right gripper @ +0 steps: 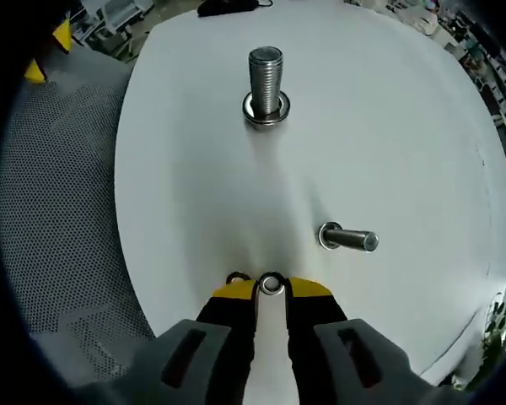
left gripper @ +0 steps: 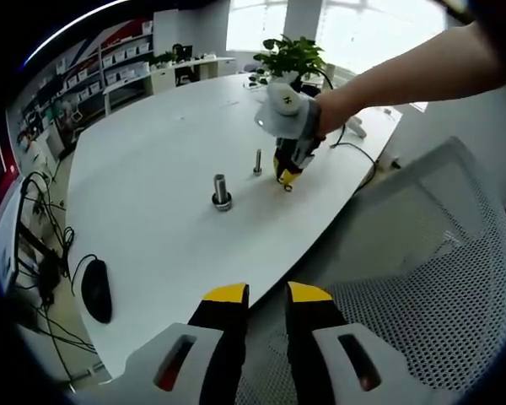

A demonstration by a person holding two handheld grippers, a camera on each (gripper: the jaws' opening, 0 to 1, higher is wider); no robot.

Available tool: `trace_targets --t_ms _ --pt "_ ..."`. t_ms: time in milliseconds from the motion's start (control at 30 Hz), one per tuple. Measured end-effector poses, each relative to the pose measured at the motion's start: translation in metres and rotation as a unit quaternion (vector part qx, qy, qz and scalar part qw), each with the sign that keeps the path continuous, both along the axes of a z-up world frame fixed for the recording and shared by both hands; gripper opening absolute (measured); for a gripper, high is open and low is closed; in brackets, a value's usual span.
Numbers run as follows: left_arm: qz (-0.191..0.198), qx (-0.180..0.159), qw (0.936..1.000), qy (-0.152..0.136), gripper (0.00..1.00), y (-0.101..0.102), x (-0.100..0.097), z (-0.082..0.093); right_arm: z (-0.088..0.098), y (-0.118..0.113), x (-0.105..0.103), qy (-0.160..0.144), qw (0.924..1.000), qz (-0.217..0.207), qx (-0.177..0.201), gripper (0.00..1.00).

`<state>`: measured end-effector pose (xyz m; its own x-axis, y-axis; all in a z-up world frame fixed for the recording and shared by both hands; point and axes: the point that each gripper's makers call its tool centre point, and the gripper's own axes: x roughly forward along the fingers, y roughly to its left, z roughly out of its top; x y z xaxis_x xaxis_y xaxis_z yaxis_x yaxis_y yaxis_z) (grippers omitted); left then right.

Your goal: Place the washer onto the threaded stud by aligning its center hole with the stud, sliding it down to the base, and recovering from edge contact or off-axis alignment until the washer reaches the visible bottom stop.

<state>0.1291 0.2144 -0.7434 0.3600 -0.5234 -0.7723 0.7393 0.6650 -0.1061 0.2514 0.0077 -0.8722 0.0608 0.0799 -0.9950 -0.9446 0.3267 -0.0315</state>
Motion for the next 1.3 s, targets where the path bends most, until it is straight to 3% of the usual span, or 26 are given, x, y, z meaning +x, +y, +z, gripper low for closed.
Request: trace_targets --t_ms 167,267,367,400,667,1033,1300 --pt "0.0 0.0 1.0 0.0 0.14 0.0 0.0 0.0 0.001 -0.001 0.0 -0.006 0.9998 -0.014 -0.01 0.15" --pt "0.002 0.0 1.0 -0.001 0.14 0.0 0.0 0.0 0.002 -0.002 0.0 -0.019 0.9996 -0.021 0.005 0.14" --pt "0.002 -0.001 1.0 -0.002 0.14 0.0 0.001 0.001 0.004 -0.004 0.0 -0.028 0.9938 -0.096 0.049 0.14" --pt "0.003 -0.001 1.0 -0.002 0.14 0.001 0.001 0.001 0.004 -0.004 0.0 -0.03 0.9929 -0.101 0.055 0.14" --pt "0.001 0.0 1.0 -0.001 0.14 0.0 0.0 0.001 0.004 -0.011 0.002 -0.045 0.9916 -0.108 0.055 0.14" --pt "-0.004 0.002 1.0 -0.001 0.14 -0.001 -0.001 0.0 0.041 0.001 0.022 -0.08 0.9844 -0.127 0.092 0.14" --pt "-0.004 0.001 1.0 -0.001 0.14 0.0 -0.001 0.0 0.056 0.008 0.033 -0.097 0.9798 -0.137 0.109 0.14"
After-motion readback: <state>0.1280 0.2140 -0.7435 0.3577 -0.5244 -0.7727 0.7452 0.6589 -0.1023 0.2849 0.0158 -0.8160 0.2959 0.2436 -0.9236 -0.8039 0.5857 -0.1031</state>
